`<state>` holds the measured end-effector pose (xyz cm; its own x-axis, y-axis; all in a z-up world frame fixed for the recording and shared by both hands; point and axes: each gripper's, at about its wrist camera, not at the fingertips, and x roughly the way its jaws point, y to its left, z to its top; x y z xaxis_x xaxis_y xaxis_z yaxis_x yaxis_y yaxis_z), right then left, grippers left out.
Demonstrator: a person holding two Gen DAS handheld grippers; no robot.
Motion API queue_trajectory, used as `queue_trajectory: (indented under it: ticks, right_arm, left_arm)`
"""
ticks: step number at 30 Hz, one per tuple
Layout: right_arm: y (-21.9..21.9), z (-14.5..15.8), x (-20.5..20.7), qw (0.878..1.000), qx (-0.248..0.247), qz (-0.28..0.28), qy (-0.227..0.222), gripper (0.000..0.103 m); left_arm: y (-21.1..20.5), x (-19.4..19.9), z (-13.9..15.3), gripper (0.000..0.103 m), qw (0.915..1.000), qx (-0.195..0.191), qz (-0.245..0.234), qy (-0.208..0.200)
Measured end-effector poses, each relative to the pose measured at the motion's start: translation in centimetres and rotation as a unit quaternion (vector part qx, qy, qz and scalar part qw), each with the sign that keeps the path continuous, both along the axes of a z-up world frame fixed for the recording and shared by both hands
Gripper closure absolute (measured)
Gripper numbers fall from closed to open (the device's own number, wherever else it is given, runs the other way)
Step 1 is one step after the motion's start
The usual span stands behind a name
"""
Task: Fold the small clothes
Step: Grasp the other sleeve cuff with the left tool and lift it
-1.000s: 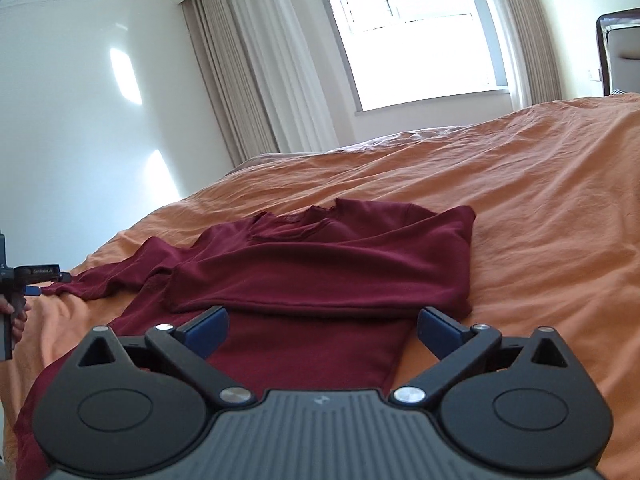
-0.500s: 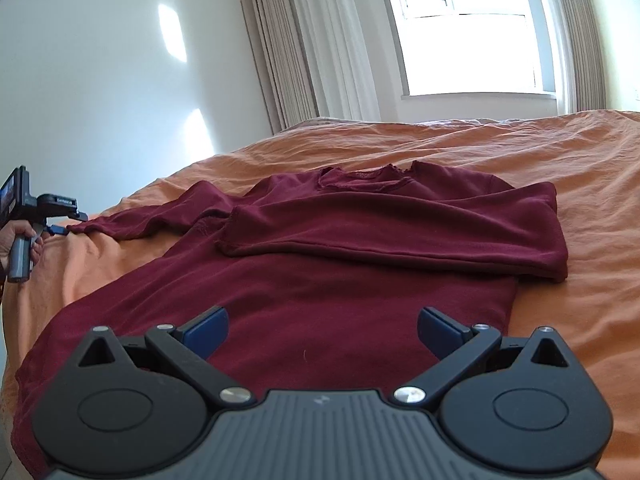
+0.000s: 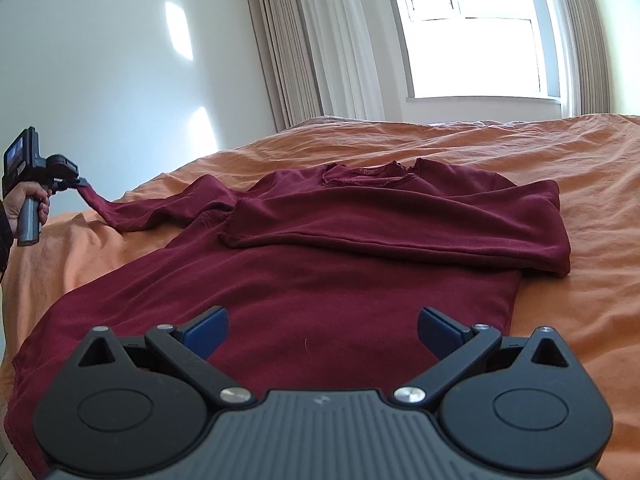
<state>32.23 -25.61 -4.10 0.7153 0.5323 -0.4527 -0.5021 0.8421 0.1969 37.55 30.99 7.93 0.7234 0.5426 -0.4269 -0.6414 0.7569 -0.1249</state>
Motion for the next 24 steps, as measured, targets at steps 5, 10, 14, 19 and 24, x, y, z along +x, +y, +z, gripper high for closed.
queue_trajectory:
  ticks: [5, 10, 14, 19, 24]
  right_arm:
    - [-0.5, 0.0, -0.2, 1.0, 0.014, 0.0, -0.005, 0.0]
    - [-1.9, 0.2, -0.5, 0.999, 0.041, -0.01, -0.01, 0.0]
    - [-3.2, 0.4, -1.1, 0.998, 0.05, -0.02, -0.013, 0.0]
    - [-5.6, 0.8, -1.9, 0.997, 0.055, -0.045, -0.017, 0.0]
    - [-8.3, 0.9, -2.7, 0.996, 0.057, -0.068, -0.014, 0.0]
  left_arm:
    - [-5.6, 2.0, 5.0, 0.097, 0.9956, 0.038, -0.072, -0.046]
    - [-13.4, 3.9, 9.0, 0.097, 0.98, 0.069, -0.167, -0.084]
    - [-20.6, 5.2, 10.9, 0.097, 0.9575, 0.093, -0.251, -0.107]
    - [-29.3, 7.7, 9.8, 0.097, 0.9269, 0.115, -0.347, -0.084]
    - [-36.5, 10.0, 5.0, 0.097, 0.9006, 0.115, -0.417, -0.046]
